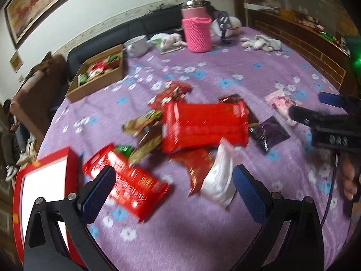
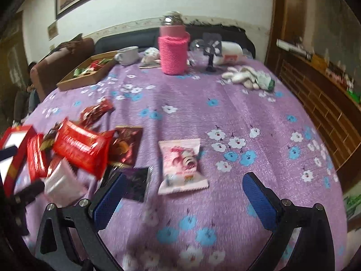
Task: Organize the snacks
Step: 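Grasp the pink Lotso packet with the right gripper while the left gripper grasps a white packet, then carry both packets over the red-rimmed tray and open both grippers to drop them, then grasp the long red bar with the left gripper while the right grasps the gold-text red packet, then carry both red packets into the red-rimmed tray and open both grippers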
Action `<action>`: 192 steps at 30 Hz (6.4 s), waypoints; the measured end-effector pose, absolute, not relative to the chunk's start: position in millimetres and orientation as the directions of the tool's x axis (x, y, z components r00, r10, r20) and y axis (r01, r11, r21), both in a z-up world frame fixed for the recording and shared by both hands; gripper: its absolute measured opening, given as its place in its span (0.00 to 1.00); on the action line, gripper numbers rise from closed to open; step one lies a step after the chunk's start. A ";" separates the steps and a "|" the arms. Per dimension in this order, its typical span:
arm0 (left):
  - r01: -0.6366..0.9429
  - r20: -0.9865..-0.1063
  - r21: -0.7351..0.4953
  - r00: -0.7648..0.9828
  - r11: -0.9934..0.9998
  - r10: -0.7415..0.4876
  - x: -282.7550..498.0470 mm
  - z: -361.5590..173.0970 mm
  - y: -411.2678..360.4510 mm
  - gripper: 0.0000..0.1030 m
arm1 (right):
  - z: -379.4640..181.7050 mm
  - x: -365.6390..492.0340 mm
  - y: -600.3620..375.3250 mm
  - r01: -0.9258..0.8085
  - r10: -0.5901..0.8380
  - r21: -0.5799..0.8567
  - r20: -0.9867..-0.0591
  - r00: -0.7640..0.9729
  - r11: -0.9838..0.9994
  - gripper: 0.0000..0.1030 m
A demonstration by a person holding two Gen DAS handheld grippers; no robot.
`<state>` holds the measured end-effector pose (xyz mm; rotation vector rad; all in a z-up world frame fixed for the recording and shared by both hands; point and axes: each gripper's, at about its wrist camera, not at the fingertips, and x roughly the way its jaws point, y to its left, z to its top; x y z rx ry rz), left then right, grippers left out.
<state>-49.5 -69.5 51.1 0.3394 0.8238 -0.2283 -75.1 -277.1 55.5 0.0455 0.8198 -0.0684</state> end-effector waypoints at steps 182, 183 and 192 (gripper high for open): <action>0.362 -0.815 -0.027 0.532 0.932 -0.230 -103.6 14.5 4.2 0.12 | 11.1 -68.9 -162.9 -0.228 0.533 0.491 -0.673 0.513 0.841 0.48; 0.360 -0.812 -0.032 0.535 0.932 -0.235 -104.6 15.6 5.8 0.12 | 11.2 -69.0 -163.0 -0.228 0.534 0.493 -0.672 0.513 0.840 0.48; 0.359 -0.762 -0.062 0.586 0.931 -0.276 -108.8 36.0 20.5 0.11 | 18.4 -72.8 -163.7 -0.268 0.598 0.546 -0.618 0.510 0.794 0.46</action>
